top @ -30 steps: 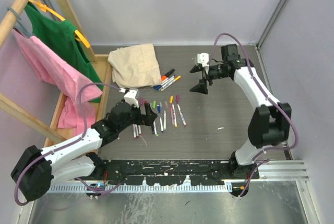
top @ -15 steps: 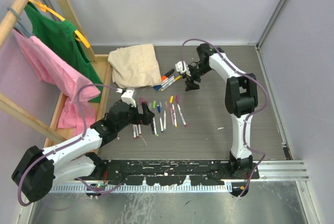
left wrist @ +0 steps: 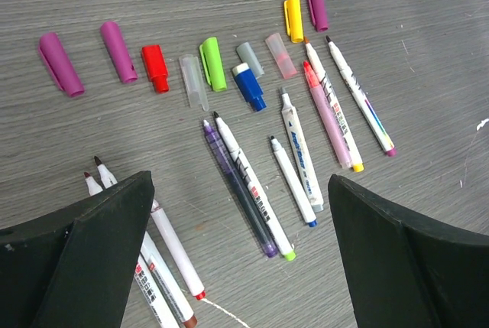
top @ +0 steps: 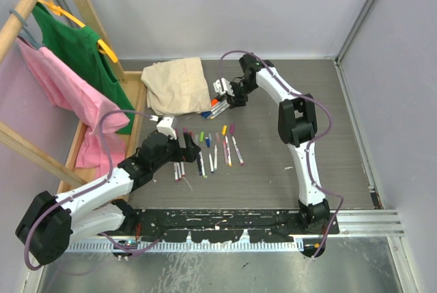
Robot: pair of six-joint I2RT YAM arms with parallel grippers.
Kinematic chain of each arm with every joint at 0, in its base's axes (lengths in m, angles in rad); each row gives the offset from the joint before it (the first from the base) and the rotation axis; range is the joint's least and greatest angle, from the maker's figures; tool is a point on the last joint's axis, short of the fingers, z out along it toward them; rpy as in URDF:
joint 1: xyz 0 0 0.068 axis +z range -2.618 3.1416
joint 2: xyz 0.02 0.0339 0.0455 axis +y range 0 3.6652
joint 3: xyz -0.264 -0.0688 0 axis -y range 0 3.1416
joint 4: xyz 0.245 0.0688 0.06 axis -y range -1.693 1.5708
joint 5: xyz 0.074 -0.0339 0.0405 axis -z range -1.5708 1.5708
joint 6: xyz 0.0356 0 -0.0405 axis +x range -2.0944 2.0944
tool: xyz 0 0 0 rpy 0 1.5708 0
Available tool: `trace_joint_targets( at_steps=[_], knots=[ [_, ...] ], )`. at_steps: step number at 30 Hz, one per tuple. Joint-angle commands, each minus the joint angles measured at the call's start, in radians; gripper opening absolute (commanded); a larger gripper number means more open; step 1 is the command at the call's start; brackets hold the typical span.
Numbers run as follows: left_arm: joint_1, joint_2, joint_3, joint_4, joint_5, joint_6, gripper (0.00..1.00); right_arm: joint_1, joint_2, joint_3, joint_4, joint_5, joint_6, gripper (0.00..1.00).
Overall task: Open the pen caps
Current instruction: Pick up the pen from the center of the board.
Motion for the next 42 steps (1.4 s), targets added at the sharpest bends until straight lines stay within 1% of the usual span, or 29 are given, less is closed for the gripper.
trace_joint_targets(
  at_steps=[1,3,8,22,25,28,33,42],
  knots=[
    [0.008,-0.013,-0.004,0.046,-0.015,0.001,0.98,0.006,0.005,0.063,-0.007,-0.002,0.01,0.43],
    [0.009,-0.012,-0.004,0.047,-0.013,0.001,0.98,0.01,0.004,0.058,-0.014,-0.007,0.003,0.39],
    [0.01,-0.006,-0.003,0.054,-0.004,-0.004,0.98,0.032,0.011,0.048,-0.012,0.005,-0.004,0.37],
    [0.014,-0.025,-0.011,0.05,-0.001,-0.005,0.98,0.072,0.052,0.074,-0.008,0.045,0.015,0.36],
    [0.015,-0.026,-0.011,0.049,0.0,-0.005,0.98,0.074,0.055,0.072,-0.013,0.052,0.014,0.34],
    [0.015,-0.027,-0.012,0.049,0.002,-0.005,0.98,0.074,0.055,0.065,-0.021,0.063,0.007,0.28],
    [0.017,-0.028,-0.012,0.049,0.004,-0.006,0.98,0.074,0.046,0.052,-0.034,0.079,-0.005,0.25],
    [0.019,-0.033,-0.014,0.051,0.008,-0.006,0.98,0.074,0.036,0.017,-0.062,0.156,-0.025,0.24]
  ],
)
